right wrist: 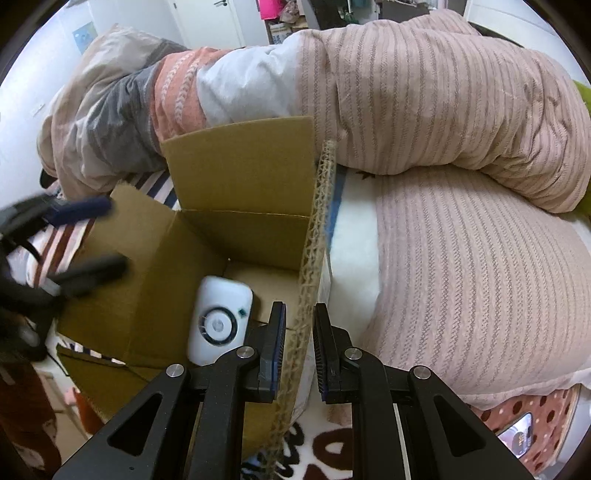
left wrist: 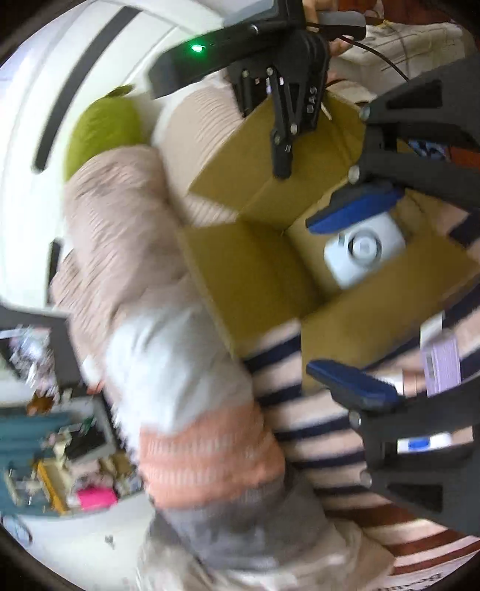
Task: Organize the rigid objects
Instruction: 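Carry the white HP device into the box and open the left tool, then grasp the white earbuds case with the left tool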
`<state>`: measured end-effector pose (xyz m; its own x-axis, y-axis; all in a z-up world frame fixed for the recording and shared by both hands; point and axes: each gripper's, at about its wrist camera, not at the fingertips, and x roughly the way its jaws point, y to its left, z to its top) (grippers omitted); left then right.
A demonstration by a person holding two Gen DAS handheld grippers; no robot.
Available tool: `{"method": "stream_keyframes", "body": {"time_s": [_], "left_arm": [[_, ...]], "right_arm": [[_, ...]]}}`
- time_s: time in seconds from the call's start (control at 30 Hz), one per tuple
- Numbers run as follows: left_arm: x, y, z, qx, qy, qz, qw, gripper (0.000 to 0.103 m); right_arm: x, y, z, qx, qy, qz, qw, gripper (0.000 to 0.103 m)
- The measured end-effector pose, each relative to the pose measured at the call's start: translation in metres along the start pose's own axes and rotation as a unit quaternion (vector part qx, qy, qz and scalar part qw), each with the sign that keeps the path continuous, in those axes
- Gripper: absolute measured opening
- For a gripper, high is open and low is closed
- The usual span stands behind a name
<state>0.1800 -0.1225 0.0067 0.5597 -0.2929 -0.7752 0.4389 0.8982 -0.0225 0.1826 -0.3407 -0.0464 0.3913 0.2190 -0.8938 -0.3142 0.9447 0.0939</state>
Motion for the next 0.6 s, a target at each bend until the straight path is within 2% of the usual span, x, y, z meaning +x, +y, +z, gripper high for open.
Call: {"method": "stream_keyframes", "body": {"time_s": [0.1, 0.2, 0.23, 0.27, 0.33, 0.4, 0.47, 0.6], "left_arm": [[-0.020, 0.041, -0.022, -0.033, -0.020, 0.030, 0.9988, 0.080], [-0.030, 0.090, -0.063, -0.080, -0.031, 0.087, 0.9925, 0.090], [-0.031, 0.106, -0.082, -0.086, -0.031, 0.106, 0.9902, 0.091], [-0.028, 0.117, -0.096, -0.089, -0.026, 0.121, 0.9884, 0.091], [-0.014, 0.144, -0.130, -0.110, 0.009, 0.152, 0.9822, 0.090], [-0.001, 0.164, -0.160, -0.143, 0.035, 0.153, 0.9772, 0.090], [0.014, 0.177, -0.189, -0.175, 0.047, 0.128, 0.9750, 0.090], [0.032, 0.182, -0.209, -0.208, 0.048, 0.120, 0.9695, 0.091]], "right_arm": [[0.001, 0.002, 0.000, -0.003, 0.002, -0.002, 1.000, 0.011], [0.001, 0.001, -0.001, -0.003, 0.001, -0.002, 1.000, 0.010], [0.001, 0.000, -0.001, -0.002, 0.001, -0.001, 1.000, 0.011], [0.001, 0.000, -0.001, -0.001, 0.001, 0.000, 1.000, 0.011], [0.002, -0.002, -0.001, 0.001, 0.003, 0.001, 1.000, 0.011], [0.001, 0.000, 0.000, 0.000, 0.002, -0.001, 1.000, 0.011], [0.002, 0.001, 0.000, 0.001, 0.001, -0.002, 1.000, 0.011], [0.002, 0.001, 0.001, 0.001, 0.002, -0.004, 1.000, 0.011]]}}
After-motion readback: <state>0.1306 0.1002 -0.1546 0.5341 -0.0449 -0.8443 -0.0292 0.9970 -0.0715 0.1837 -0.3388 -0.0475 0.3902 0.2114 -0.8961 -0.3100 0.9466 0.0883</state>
